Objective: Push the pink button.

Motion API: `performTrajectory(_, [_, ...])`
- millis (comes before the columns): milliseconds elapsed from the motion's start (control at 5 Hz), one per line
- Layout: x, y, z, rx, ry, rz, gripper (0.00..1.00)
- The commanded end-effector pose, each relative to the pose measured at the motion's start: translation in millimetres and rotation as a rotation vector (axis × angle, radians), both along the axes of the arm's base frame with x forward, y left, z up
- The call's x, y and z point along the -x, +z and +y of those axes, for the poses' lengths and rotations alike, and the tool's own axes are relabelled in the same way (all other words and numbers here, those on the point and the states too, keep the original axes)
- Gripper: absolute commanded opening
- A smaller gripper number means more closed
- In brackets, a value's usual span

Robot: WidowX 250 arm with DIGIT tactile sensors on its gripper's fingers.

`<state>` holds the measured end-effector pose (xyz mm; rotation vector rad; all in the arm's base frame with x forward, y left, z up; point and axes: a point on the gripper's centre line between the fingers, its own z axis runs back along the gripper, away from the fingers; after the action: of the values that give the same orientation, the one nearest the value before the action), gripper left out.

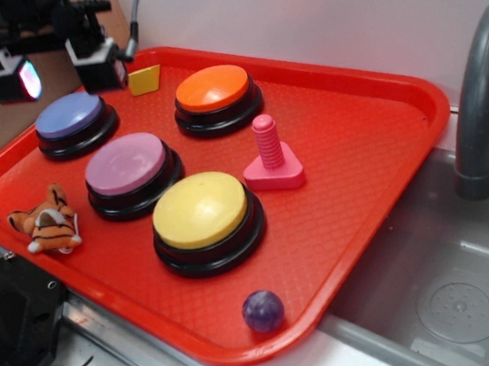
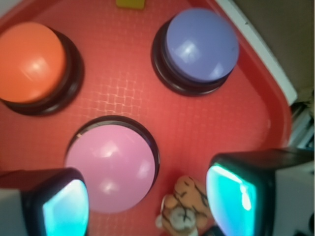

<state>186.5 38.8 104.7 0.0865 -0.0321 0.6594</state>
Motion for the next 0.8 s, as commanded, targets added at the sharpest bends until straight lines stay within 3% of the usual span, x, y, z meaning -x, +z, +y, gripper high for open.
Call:
performTrajectory(0, [1.2, -41.8, 14.5, 0.055, -0.034, 0.004, 1.00])
performTrajectory(600, [2.1, -45.7, 13.3, 0.088, 0.008, 0.037, 1.00])
